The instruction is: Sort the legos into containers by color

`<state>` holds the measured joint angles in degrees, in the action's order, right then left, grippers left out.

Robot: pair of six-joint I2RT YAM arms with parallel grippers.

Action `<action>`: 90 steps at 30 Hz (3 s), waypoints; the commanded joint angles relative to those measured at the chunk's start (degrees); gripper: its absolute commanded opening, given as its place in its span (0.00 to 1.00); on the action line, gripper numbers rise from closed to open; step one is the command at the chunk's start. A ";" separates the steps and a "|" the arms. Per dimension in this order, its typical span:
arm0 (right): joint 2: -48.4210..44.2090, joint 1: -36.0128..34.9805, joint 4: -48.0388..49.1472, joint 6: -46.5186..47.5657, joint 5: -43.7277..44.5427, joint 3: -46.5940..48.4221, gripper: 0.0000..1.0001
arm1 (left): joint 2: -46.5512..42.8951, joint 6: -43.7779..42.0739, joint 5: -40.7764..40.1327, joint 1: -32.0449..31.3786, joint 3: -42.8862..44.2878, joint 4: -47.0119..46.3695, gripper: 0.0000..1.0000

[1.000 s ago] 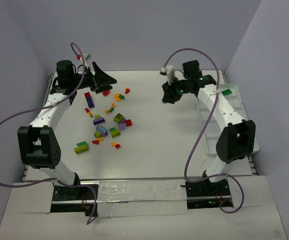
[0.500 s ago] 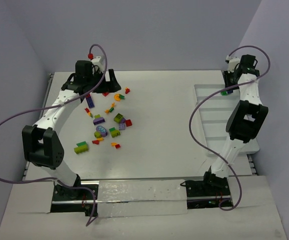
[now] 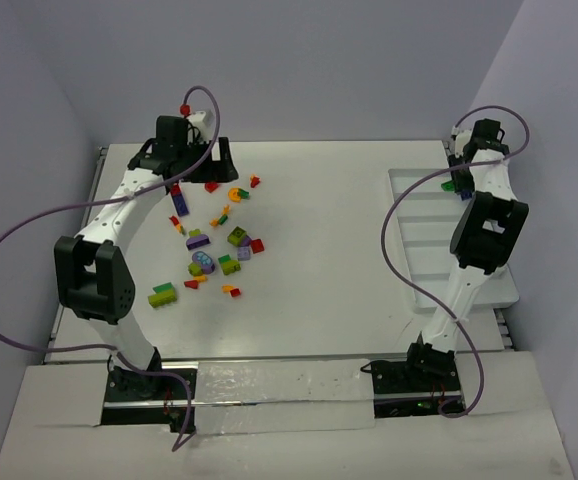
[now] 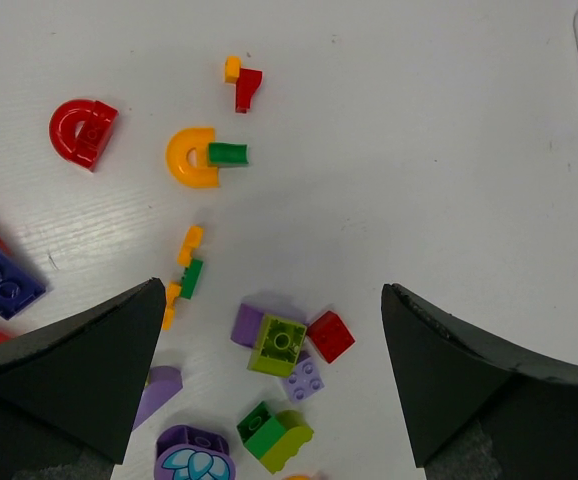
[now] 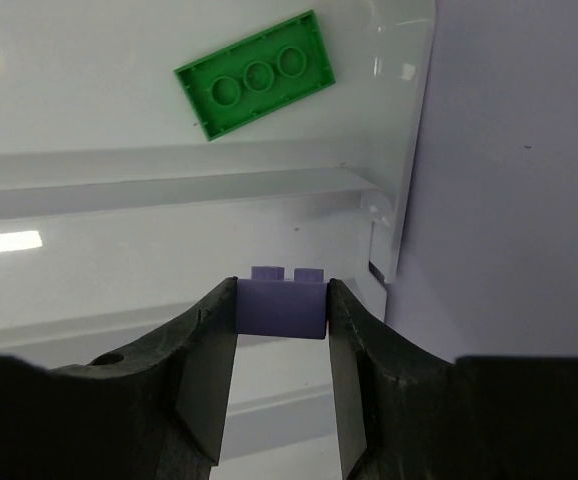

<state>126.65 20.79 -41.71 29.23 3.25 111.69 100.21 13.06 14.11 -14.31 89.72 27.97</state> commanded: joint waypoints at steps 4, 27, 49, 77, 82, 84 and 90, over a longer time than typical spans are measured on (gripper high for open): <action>4.27 0.75 1.57 0.30 4.54 4.06 0.22 | 0.34 -5.14 -0.33 -0.02 2.22 3.23 0.99; -7.83 -3.91 -1.87 -6.70 0.15 0.22 1.00 | 5.19 -0.51 -30.73 0.15 -1.08 -0.44 0.87; -21.65 -15.34 -3.00 -15.43 -9.87 -2.74 1.00 | 24.07 7.65 -38.69 5.60 8.80 -0.75 0.75; -23.09 -18.53 -2.21 -17.29 -16.22 -1.98 1.00 | 17.03 2.98 -28.12 6.92 3.35 -0.05 0.05; -24.69 -20.25 -1.05 -20.35 -25.25 -2.84 1.00 | 9.05 -4.14 -19.25 6.84 1.56 -1.77 0.00; -25.30 -20.52 -0.32 -22.28 -28.75 -3.40 1.00 | 5.85 -6.11 -15.74 6.83 1.22 -2.07 0.00; -29.53 -20.52 9.55 -35.85 -44.76 -10.71 1.00 | -6.82 -19.98 17.02 6.20 -7.07 -3.63 0.00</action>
<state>102.34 0.41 -40.99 4.49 -28.37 105.12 101.15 3.88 6.20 -7.45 86.58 26.53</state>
